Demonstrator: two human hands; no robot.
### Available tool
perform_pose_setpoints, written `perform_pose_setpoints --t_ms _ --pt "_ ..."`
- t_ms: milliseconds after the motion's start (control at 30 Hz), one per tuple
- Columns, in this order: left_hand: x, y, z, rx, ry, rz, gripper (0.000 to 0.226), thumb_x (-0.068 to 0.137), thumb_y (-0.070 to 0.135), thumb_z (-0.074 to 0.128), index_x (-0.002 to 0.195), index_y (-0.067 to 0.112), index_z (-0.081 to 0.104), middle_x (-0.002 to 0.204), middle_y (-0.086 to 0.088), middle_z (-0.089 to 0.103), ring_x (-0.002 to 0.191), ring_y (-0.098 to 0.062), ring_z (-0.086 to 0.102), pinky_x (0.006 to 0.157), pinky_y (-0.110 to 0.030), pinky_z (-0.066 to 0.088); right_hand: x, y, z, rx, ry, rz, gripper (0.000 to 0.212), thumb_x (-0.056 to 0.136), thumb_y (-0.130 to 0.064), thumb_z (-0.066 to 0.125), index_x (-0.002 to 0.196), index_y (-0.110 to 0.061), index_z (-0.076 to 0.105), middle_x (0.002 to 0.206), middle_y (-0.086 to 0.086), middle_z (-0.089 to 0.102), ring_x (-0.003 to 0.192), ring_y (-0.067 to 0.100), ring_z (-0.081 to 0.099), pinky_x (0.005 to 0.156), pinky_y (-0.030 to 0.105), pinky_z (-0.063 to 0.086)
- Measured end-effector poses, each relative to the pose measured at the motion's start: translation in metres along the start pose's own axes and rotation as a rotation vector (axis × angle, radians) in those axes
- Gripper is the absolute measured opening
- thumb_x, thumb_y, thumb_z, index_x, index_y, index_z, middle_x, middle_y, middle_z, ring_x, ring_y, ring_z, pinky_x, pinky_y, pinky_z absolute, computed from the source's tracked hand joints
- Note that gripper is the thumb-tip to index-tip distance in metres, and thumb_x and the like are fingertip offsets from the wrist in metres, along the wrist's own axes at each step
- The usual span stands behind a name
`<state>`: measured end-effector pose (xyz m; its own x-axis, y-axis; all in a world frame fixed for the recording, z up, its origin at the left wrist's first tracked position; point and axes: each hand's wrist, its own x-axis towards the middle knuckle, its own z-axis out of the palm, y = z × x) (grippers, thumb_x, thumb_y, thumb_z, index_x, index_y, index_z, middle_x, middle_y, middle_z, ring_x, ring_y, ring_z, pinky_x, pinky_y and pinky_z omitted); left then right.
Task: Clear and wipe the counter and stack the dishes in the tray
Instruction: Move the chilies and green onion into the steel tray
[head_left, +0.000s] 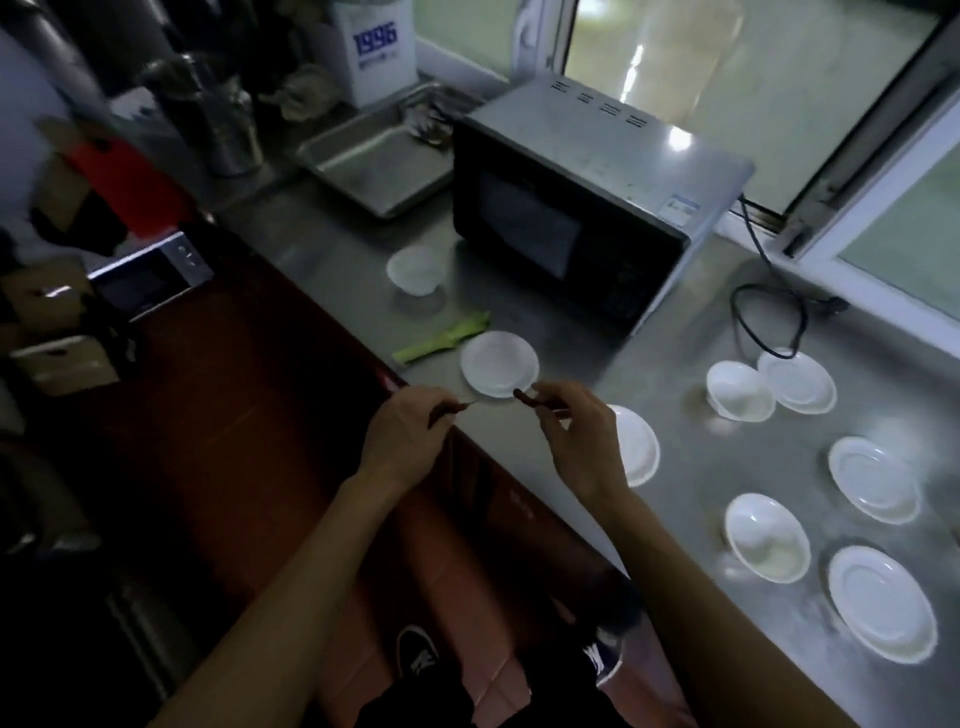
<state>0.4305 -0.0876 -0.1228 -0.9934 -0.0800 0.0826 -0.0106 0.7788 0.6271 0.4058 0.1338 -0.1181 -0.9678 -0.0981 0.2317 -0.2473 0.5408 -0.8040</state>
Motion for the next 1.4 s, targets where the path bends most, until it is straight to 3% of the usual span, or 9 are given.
perform_pose_setpoints --t_ms 200,400,600,867,1033,1300,1400 --pt "-0.023 -0.056 -0.063 0.009 0.102 -0.057 0.019 0.090 0.019 0.067 0.108 0.024 0.071 0.102 0.005 0.066 0.099 -0.015 0.058 0.084 -0.029 0.047 0.016 -0.065 0.057 0.074 -0.067 -0.088 0.033 0.085 0.005 0.067 0.103 -0.023 0.070 0.098 -0.028 0.064 0.087 -0.001 0.066 0.079 0.019 0.052" --pt "-0.019 -0.088 -0.103 0.026 0.169 -0.121 0.018 0.092 0.019 0.065 0.109 0.022 0.070 0.104 0.006 0.064 0.100 -0.012 0.057 0.087 -0.031 0.049 0.042 -0.100 0.102 0.090 -0.134 -0.184 0.028 0.086 -0.001 0.067 0.107 -0.018 0.071 0.101 -0.009 0.071 0.089 0.004 0.067 0.083 0.031 0.055" --pt "0.006 -0.118 -0.122 0.047 0.194 -0.159 0.019 0.091 0.019 0.066 0.109 0.025 0.068 0.105 0.009 0.063 0.100 -0.009 0.057 0.088 -0.032 0.050 0.078 -0.111 0.142 0.098 -0.141 -0.243 0.028 0.084 -0.002 0.068 0.108 -0.017 0.072 0.098 -0.006 0.070 0.084 0.007 0.067 0.078 0.034 0.057" --pt "0.094 -0.158 -0.129 0.070 0.146 -0.220 0.022 0.091 0.017 0.066 0.111 0.027 0.068 0.104 0.014 0.061 0.098 -0.005 0.056 0.085 -0.026 0.049 0.164 -0.092 0.195 0.117 -0.178 -0.203 0.028 0.085 0.001 0.068 0.106 -0.018 0.073 0.097 -0.017 0.066 0.084 -0.005 0.061 0.079 0.017 0.050" --pt "0.153 -0.174 -0.134 0.105 0.109 -0.238 0.022 0.090 0.016 0.067 0.109 0.028 0.069 0.102 0.013 0.063 0.095 -0.006 0.058 0.083 -0.028 0.051 0.228 -0.078 0.218 0.146 -0.226 -0.173 0.027 0.087 -0.001 0.067 0.108 -0.018 0.071 0.100 -0.012 0.066 0.089 0.004 0.064 0.080 0.024 0.054" --pt "0.242 -0.161 -0.141 0.126 0.095 -0.183 0.015 0.090 0.016 0.068 0.103 0.024 0.072 0.094 0.013 0.061 0.088 -0.009 0.059 0.079 -0.031 0.051 0.305 -0.064 0.225 0.254 -0.148 -0.146 0.028 0.087 0.001 0.068 0.108 -0.016 0.071 0.101 -0.005 0.069 0.089 0.007 0.066 0.080 0.034 0.055" --pt "0.277 -0.148 -0.135 0.124 0.095 -0.149 0.013 0.091 0.018 0.068 0.101 0.024 0.073 0.090 0.016 0.058 0.084 -0.007 0.056 0.075 -0.026 0.049 0.323 -0.056 0.219 0.231 -0.116 -0.135 0.028 0.088 -0.001 0.067 0.108 -0.020 0.071 0.102 -0.006 0.069 0.089 0.010 0.066 0.080 0.034 0.055"
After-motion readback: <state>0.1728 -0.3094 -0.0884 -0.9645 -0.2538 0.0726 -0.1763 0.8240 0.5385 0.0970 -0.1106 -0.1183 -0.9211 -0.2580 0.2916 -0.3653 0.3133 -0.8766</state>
